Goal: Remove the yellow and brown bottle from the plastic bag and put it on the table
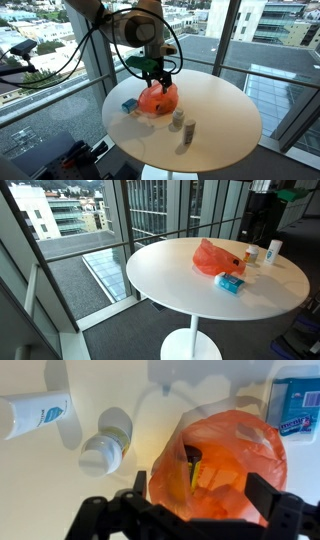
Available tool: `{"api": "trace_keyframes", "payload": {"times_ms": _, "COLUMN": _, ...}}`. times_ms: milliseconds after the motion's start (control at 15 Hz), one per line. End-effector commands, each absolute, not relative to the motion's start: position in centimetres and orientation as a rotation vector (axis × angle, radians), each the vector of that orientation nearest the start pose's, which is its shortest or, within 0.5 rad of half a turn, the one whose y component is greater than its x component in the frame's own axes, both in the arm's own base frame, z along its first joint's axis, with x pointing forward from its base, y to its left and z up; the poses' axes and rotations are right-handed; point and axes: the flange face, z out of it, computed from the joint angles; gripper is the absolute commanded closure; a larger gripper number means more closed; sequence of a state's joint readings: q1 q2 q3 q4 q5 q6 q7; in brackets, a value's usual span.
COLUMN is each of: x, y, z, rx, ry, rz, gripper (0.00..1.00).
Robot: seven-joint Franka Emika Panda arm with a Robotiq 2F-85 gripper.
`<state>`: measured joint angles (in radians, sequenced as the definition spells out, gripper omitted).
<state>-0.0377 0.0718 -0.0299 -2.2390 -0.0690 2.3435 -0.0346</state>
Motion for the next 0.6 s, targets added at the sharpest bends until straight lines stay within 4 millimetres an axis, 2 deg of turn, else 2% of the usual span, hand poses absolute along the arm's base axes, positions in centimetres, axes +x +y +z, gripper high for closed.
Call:
{"api": "trace_keyframes", "payload": {"times_ms": 0, "x": 55.4, "y": -2.8, "z": 32.3, "rx": -3.183, "ry": 0.011, "rz": -0.078, "gripper": 0.00}}
{"api": "trace_keyframes", "payload": {"times_ms": 533, "x": 58.3, "y": -1.5, "z": 27.9, "rx": -3.177, "ry": 0.094, "rz": -0.081, "gripper": 0.00}}
